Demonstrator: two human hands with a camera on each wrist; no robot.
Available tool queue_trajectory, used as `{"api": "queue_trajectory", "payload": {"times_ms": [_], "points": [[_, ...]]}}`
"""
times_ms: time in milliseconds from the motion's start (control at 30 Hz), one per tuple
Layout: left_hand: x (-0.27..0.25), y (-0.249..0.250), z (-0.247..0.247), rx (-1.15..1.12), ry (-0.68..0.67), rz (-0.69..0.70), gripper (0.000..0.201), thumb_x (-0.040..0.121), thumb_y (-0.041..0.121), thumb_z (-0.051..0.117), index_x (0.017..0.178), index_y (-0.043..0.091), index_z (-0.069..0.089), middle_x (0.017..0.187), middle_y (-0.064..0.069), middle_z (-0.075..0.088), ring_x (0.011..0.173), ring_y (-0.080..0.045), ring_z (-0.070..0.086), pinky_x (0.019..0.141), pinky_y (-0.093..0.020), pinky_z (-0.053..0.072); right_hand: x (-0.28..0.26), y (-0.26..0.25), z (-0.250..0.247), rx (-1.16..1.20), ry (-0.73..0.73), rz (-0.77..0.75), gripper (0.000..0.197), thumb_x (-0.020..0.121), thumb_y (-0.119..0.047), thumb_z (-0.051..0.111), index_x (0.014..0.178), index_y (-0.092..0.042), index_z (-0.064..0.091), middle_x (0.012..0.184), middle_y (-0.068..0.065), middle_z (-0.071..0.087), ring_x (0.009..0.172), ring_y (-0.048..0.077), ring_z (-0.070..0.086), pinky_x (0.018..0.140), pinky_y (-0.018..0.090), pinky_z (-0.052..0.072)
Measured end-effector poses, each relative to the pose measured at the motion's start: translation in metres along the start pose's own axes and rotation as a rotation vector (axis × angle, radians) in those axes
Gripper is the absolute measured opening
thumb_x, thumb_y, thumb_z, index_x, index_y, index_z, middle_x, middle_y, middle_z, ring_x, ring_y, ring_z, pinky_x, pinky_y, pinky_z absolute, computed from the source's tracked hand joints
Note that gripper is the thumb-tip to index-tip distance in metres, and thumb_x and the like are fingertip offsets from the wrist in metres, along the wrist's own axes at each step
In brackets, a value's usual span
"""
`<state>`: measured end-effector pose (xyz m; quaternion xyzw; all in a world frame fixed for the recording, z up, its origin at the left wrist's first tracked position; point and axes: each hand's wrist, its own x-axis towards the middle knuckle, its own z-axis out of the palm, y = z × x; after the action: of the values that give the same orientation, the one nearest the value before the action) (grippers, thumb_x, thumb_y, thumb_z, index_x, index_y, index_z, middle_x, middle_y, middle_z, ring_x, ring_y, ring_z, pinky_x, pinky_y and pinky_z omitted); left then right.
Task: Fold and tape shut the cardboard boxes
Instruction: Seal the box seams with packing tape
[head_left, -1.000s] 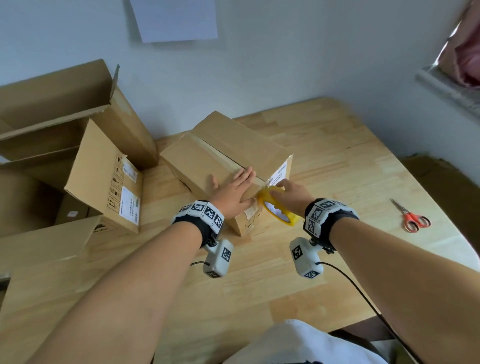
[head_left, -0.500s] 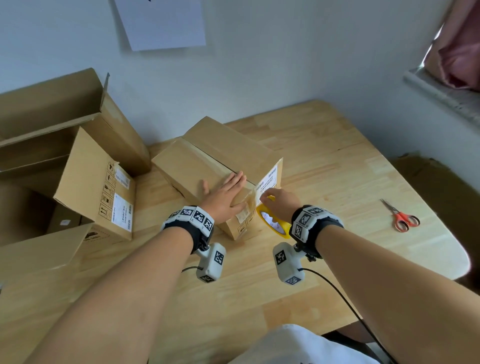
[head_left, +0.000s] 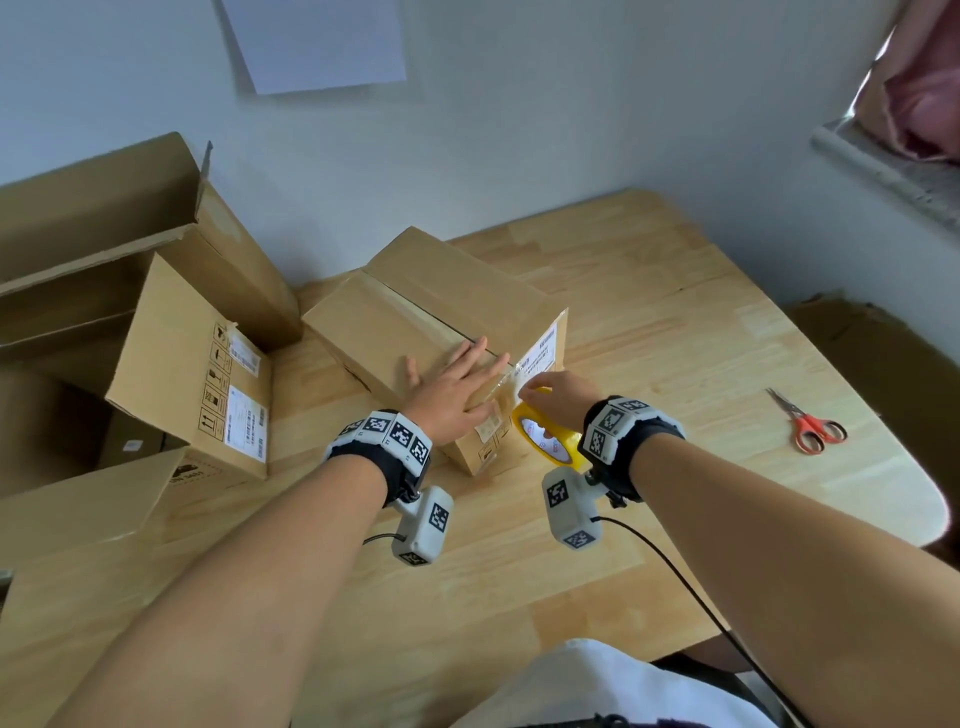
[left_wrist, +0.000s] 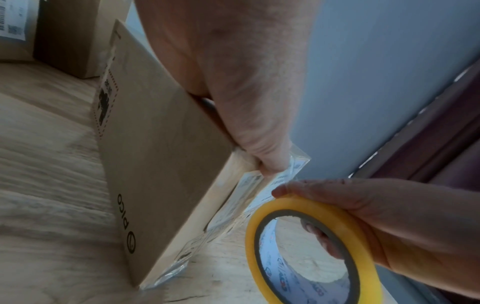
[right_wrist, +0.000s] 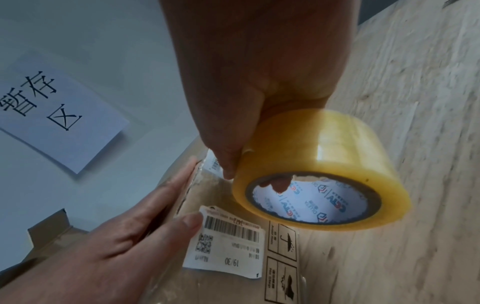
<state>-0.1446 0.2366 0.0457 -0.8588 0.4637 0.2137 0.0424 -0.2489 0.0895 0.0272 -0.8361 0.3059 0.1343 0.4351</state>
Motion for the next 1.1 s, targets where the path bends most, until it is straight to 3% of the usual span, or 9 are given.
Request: {"api": "queue_trajectory", "payload": {"times_ms": [167,400,533,667,767,833,933,1000,1100], "points": [[0.003,-0.001,0.001,-0.025,0.026,-0.008,0.060,0.099,0.046,0.035,0.146,0.051,0.000,0.156,0.017,-0.020,0.143,-0.004,-0.019,0.104,-0.070,-0.012,0.003,-0.006,0.002,-0.022,0.001,0.027,0.031,0.096,-0.037,0.044,0.118,-0.023,0.061,0.105,0.002,0.070,0.069,0.015,0.063,0.051,0.017,0.038],[0.002,-0.001,-0.002,-0.028,0.029,0.000,0.062,0.098,0.042,0.038,0.147,0.049,0.000,0.156,0.017,-0.021,0.142,-0.004,-0.020,0.103,-0.069,-0.013,0.012,-0.012,0.004,-0.051,-0.029,0.060,0.034,0.097,-0.036,0.042,0.123,-0.022,0.059,0.092,0.003,0.070,0.057,0.010,0.062,0.053,0.019,0.044],[0.001,-0.002,-0.005,-0.039,0.028,0.016,0.063,0.099,0.041,0.039,0.147,0.047,0.000,0.156,0.016,-0.020,0.143,-0.005,-0.020,0.102,-0.069,-0.014,0.017,-0.022,0.002,-0.146,-0.104,0.122,0.027,0.092,-0.028,0.051,0.114,-0.017,0.060,0.100,0.004,0.070,0.085,0.022,0.070,0.078,0.031,0.055],[0.002,-0.006,-0.005,-0.027,0.008,0.036,0.063,0.098,0.045,0.039,0.147,0.048,-0.001,0.156,0.016,-0.020,0.143,-0.006,-0.019,0.102,-0.071,-0.013,0.021,-0.029,-0.001,-0.363,-0.145,0.063,0.046,0.086,-0.024,0.062,0.129,-0.014,0.048,0.113,0.010,0.062,0.105,0.030,0.061,0.086,0.037,0.052],[0.004,-0.016,-0.007,-0.023,-0.009,0.061,0.066,0.097,0.045,0.042,0.147,0.049,0.000,0.156,0.017,-0.019,0.143,-0.005,-0.019,0.102,-0.071,-0.013,0.026,-0.030,0.003,-0.437,-0.173,0.046,0.029,0.092,-0.033,0.052,0.108,-0.009,0.050,0.082,0.006,0.054,0.076,0.024,0.059,0.072,0.031,0.051],[0.005,-0.024,-0.010,-0.055,-0.008,0.066,0.067,0.095,0.046,0.046,0.147,0.049,0.004,0.157,0.018,-0.015,0.143,-0.003,-0.018,0.105,-0.071,-0.012,0.027,-0.027,0.010,-0.380,-0.183,0.121,0.036,0.096,-0.046,0.041,0.105,-0.013,0.050,0.076,0.005,0.046,0.059,0.016,0.043,0.064,0.028,0.041],[0.006,-0.026,-0.015,-0.096,-0.002,0.054,0.067,0.094,0.036,0.052,0.148,0.046,0.013,0.158,0.017,-0.010,0.144,-0.003,-0.014,0.107,-0.070,-0.008,0.031,-0.024,0.015,-0.261,-0.205,0.094,0.039,0.100,-0.037,0.037,0.121,-0.007,0.049,0.080,0.003,0.049,0.057,0.010,0.034,0.072,0.030,0.045],[0.008,-0.019,-0.016,-0.106,0.011,0.031,0.063,0.094,0.034,0.051,0.147,0.043,0.018,0.159,0.015,-0.007,0.145,-0.005,-0.012,0.107,-0.070,-0.006,0.031,-0.021,0.015,-0.268,-0.213,0.070,0.030,0.101,-0.034,0.034,0.114,-0.010,0.047,0.078,0.005,0.048,0.056,0.010,0.033,0.066,0.027,0.042],[0.010,-0.011,-0.014,-0.205,0.116,-0.014,0.051,0.094,0.051,0.046,0.143,0.043,0.034,0.158,0.016,0.006,0.145,-0.003,-0.003,0.109,-0.067,-0.009,0.033,-0.015,0.015,-0.093,-0.185,0.087,0.039,0.097,-0.040,0.043,0.119,-0.010,0.054,0.089,0.005,0.054,0.071,0.016,0.052,0.067,0.027,0.044]]}}
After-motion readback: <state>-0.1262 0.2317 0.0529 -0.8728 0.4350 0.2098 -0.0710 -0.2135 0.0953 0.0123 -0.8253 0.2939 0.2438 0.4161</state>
